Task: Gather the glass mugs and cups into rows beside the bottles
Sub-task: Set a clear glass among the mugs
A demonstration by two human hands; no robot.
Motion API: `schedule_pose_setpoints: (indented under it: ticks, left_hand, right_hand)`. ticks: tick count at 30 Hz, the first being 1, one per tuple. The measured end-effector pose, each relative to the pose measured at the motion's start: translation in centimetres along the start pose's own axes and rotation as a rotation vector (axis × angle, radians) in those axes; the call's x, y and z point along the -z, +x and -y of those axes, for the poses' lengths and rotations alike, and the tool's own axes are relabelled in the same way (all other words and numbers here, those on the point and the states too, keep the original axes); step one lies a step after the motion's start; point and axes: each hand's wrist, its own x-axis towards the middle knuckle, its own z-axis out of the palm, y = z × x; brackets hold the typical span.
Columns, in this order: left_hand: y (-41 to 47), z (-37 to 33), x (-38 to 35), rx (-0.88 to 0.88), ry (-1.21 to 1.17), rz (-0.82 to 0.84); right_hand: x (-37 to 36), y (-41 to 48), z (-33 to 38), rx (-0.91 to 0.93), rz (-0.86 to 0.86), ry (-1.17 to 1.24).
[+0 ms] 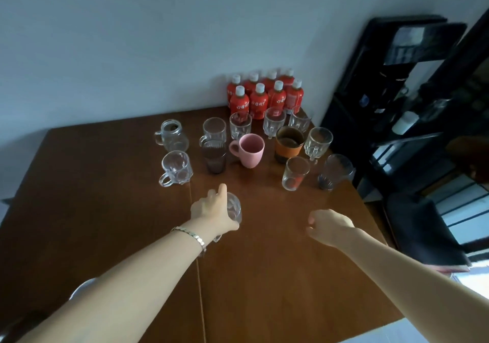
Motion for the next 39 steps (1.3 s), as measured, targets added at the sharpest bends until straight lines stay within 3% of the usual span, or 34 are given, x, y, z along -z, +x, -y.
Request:
schedule_pose_setpoints:
  ticks: [11, 22, 26, 29, 33, 39]
  left_hand:
    - [9.6, -8.6, -0.8, -0.012, 0.083, -0.011]
    - [10.8, -9.8, -1.5, 0.008, 0.021, -0.026]
    - [8.4, -7.6, -1.4, 0.010, 0.001, -0.066]
    - [5.9, -4.6, -0.8, 0.086, -0.033, 0.005]
    - [1.3, 1.7, -0.5, 0.187, -0.037, 0.119]
    - [-7.2, 12.2, -1.7, 0.313, -0.007, 0.106]
  right_hand:
    - [1.7, 7.1, -7.6, -0.030, 0.072, 0.041]
    - [1.6, 8.9, -9.2, 0.009, 0.124, 0.039]
    - [1.7, 8.3, -7.0, 0.049, 0.115, -0.004]
    - [1.7, 7.5, -4.7, 0.094, 0.109, -0.043]
    - [1.6, 6.1, -0.1, 0.169, 0.108, -0.098]
    - [-0.1, 3.0, 9.5, 0.273, 0.101, -0.089]
